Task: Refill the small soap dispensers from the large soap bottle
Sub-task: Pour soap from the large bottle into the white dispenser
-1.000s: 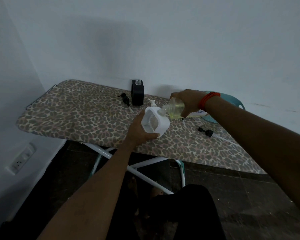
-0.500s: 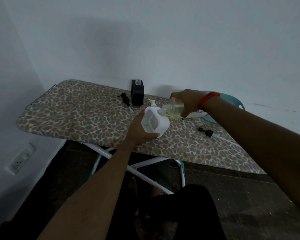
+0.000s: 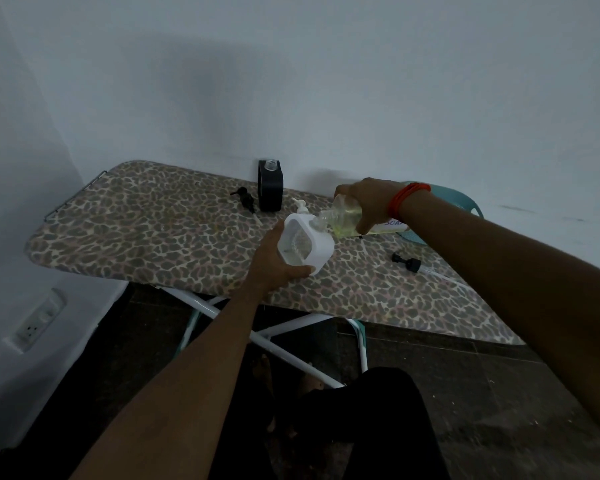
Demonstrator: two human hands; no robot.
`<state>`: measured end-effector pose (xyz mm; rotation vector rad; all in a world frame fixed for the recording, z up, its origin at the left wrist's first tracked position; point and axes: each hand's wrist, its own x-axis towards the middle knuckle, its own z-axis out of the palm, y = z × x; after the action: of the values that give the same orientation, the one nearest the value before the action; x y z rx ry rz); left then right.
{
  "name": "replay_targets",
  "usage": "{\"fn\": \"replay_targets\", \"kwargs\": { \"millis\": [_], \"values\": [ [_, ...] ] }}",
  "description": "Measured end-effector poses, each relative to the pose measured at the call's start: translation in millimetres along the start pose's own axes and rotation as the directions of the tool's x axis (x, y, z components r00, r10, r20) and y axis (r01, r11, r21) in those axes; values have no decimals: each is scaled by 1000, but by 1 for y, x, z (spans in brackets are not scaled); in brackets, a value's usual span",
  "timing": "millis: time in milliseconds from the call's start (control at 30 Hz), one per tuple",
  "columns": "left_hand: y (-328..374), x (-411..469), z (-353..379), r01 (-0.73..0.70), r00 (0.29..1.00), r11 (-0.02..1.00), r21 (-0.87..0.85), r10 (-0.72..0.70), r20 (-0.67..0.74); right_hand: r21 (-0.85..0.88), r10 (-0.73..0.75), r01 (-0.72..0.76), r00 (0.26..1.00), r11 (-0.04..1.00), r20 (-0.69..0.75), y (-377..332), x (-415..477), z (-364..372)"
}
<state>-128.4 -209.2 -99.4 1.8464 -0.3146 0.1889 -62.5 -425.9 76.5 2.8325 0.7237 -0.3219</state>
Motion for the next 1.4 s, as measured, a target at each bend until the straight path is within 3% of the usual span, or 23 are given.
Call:
{"fn": "replay_targets", "kwargs": {
  "millis": [1400],
  "values": [
    [4,-1,-1,11,1000,999,-33,-12,-8,-34,10,-10,1000,999,7,-3,1,-2]
  ]
}}
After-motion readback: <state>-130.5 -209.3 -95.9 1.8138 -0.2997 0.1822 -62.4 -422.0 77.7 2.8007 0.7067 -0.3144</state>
